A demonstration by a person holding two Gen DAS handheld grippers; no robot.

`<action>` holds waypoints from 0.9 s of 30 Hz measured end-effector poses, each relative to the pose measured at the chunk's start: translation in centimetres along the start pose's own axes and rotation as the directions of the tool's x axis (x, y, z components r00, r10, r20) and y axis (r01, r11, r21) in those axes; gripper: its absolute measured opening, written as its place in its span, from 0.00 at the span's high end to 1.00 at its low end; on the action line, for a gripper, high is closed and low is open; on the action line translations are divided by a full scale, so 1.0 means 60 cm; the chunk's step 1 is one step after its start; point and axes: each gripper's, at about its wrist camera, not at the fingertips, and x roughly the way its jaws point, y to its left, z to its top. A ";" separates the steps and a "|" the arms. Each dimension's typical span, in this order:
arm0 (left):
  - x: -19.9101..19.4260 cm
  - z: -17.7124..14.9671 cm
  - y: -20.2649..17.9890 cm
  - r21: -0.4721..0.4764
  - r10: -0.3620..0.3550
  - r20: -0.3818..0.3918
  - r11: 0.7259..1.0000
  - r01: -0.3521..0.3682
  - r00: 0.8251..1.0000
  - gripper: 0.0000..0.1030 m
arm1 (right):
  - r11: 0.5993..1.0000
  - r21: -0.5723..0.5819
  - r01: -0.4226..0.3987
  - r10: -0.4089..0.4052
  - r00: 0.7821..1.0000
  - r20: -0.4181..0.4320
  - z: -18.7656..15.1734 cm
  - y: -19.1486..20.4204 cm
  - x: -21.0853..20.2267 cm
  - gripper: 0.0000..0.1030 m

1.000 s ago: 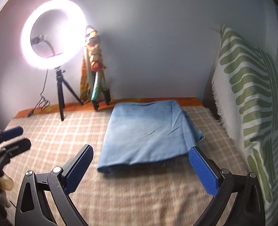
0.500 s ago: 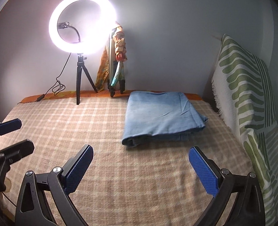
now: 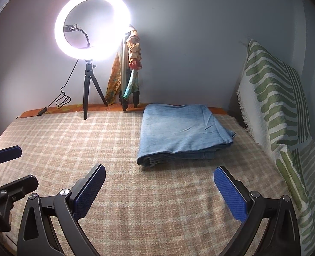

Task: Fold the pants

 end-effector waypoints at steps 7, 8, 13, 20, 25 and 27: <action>0.006 -0.002 0.012 -0.018 0.036 0.003 0.999 -0.036 0.999 0.21 | 1.000 0.007 0.008 -0.008 1.000 0.004 -0.013 -0.009 0.016 0.00; 0.006 -0.001 0.014 -0.022 0.038 0.003 0.999 -0.038 0.999 0.21 | 1.000 0.001 0.011 -0.011 1.000 0.004 -0.015 -0.009 0.017 0.00; 0.012 0.000 0.013 -0.026 0.054 -0.006 0.998 -0.054 0.999 0.21 | 0.999 -0.018 0.032 -0.032 0.999 0.012 -0.021 -0.012 0.022 0.00; 0.025 0.004 0.002 -0.010 0.076 -0.038 0.997 -0.077 0.996 0.21 | 1.000 -0.008 0.020 -0.020 1.000 0.013 -0.022 -0.018 0.027 0.00; 0.038 0.005 -0.001 -0.013 0.100 -0.083 0.995 -0.101 0.992 0.21 | 1.000 0.001 0.010 -0.010 1.000 0.011 -0.021 -0.020 0.031 0.00; 0.040 0.004 -0.003 -0.004 0.108 -0.085 0.994 -0.108 0.991 0.21 | 1.000 0.002 0.006 -0.006 1.000 0.007 -0.021 -0.020 0.032 0.00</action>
